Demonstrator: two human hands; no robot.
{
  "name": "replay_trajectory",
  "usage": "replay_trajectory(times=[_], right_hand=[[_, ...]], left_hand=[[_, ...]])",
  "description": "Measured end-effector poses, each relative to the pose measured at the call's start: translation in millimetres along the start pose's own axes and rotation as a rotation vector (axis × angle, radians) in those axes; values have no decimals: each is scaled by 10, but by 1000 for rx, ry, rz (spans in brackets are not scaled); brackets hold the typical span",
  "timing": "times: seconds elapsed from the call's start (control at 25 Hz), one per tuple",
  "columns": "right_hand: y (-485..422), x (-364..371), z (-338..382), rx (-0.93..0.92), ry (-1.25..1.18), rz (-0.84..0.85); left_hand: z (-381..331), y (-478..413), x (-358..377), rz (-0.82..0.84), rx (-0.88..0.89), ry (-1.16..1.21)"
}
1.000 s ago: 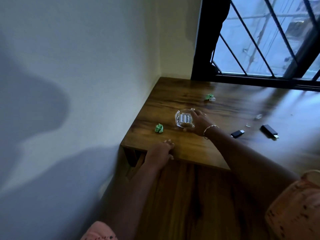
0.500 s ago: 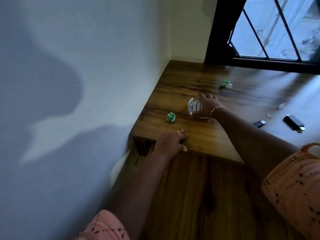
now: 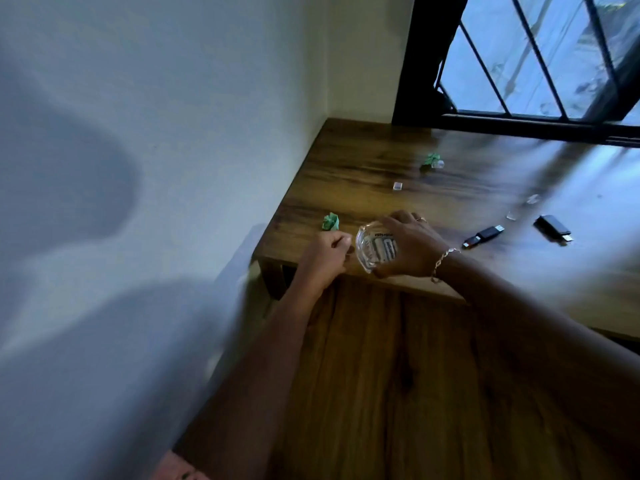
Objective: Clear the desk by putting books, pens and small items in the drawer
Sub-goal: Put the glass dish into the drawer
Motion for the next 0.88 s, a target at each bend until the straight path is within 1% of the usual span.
replay_trajectory(times=[0.04, 0.08, 0.12, 0.2, 0.28, 0.36, 0.52, 0.68, 0.8, 0.88], right_hand=[[143, 61, 114, -32, 2, 8], [284, 149, 233, -63, -5, 24], [414, 260, 351, -93, -21, 41], [659, 512, 558, -125, -46, 63], [833, 832, 735, -146, -58, 79], [955, 1185, 876, -156, -48, 127], [1084, 1747, 1024, -162, -14, 216], [1064, 2032, 1101, -154, 49, 234], [1053, 2210, 1151, -172, 77, 245], [1078, 2279, 1224, -198, 108, 275]], left_hand=[[8, 140, 7, -10, 1, 66], [41, 281, 6, -16, 0, 52], [105, 406, -19, -32, -5, -39], [241, 612, -77, -35, -43, -310], [423, 774, -89, 6, -111, -511], [662, 913, -34, 58, -212, -656], [1112, 1107, 96, 139, -397, -709], [1254, 1269, 200, 179, -454, -827], [1341, 1362, 296, 224, -521, -828], [1395, 1407, 310, 224, -546, -817]])
Point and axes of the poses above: each hand's wrist, its own y-axis away from the middle knuckle, its own x-axis out of the palm, z = x × y, the point moved 4 cm from there along -y, towards the middle knuckle, and after that the axes turned 10 degrees about z, right-handed, at the moved point
